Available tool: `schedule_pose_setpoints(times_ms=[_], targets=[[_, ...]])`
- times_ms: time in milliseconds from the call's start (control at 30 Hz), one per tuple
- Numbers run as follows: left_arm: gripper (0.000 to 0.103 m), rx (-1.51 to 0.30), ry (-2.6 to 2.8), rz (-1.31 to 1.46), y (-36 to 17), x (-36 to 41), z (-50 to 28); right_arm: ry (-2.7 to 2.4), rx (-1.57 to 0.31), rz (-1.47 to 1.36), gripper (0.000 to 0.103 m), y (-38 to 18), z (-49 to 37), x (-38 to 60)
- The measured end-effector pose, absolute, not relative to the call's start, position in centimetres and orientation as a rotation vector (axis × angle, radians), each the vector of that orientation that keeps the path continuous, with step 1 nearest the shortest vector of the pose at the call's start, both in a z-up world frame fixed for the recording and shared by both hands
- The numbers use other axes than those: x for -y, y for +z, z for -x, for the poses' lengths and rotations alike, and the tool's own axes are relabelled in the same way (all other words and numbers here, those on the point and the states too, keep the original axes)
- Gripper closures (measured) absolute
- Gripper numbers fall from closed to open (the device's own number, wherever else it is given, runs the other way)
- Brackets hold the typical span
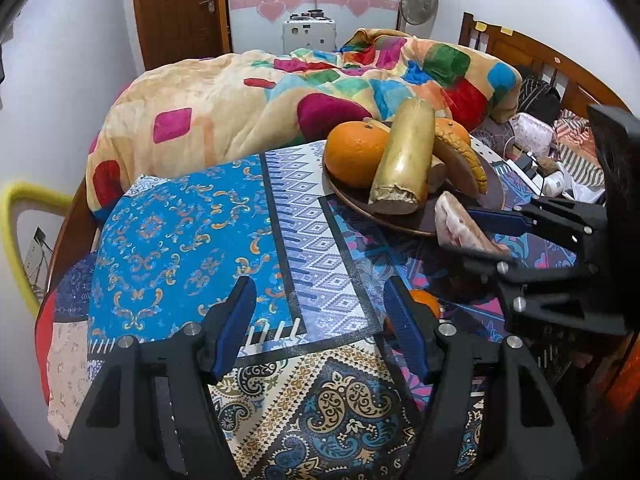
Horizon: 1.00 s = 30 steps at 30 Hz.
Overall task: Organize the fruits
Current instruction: 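Grasp the second pink pomelo segment on the cloth with the right gripper, then grasp a small orange with the left gripper while the right gripper lifts the pomelo segment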
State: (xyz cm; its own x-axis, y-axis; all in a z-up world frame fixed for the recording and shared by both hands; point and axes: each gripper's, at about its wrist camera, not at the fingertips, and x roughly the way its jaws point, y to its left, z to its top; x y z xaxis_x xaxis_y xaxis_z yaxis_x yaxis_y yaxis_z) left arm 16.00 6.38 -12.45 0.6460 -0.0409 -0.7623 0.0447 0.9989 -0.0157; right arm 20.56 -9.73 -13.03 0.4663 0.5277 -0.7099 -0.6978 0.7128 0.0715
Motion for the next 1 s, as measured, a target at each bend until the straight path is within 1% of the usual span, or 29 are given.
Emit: schedule_pose_setpoints(times_ms=[400, 667, 733, 767, 800, 833, 867, 900, 1000], targets=[[0.037, -0.877, -0.095, -0.007, -12.9, -3.9, -15.4, 0.726, -0.733, 0.172, 0.065, -11.6, -18.5, 13.2], [0.038, -0.909, -0.112, 0.000, -14.7, -2.1, -15.5, 0.661, -0.686, 0.127, 0.065, -9.8, -17.4, 17.2], [0.048, -0.914, -0.114, -0.003, -15.1, -1.8, -15.6, 0.645, -0.680, 0.119, 0.065, -9.6, -17.2, 18.1], [0.051, -0.917, -0.115, -0.003, -15.2, -1.7, -15.7, 0.636, -0.678, 0.118, 0.065, -9.6, -17.2, 18.5], [0.060, -0.919, -0.115, -0.002, -15.3, -1.6, -15.7, 0.628, -0.677, 0.117, 0.065, -9.6, -17.2, 18.8], [0.064, -0.923, -0.119, 0.000, -15.5, -1.5, -15.8, 0.622, -0.676, 0.114, 0.065, -9.6, -17.3, 19.0], [0.065, -0.918, -0.121, 0.004, -15.5, -1.5, -15.8, 0.617, -0.676, 0.111, 0.065, -9.7, -17.4, 19.3], [0.070, -0.910, -0.121, 0.002, -15.4, -1.4, -15.8, 0.611, -0.677, 0.106, 0.065, -9.7, -17.5, 19.7], [0.070, -0.886, -0.104, -0.025, -15.0, -1.0, -15.4, 0.603, -0.681, 0.085, 0.065, -9.9, -17.7, 20.5]])
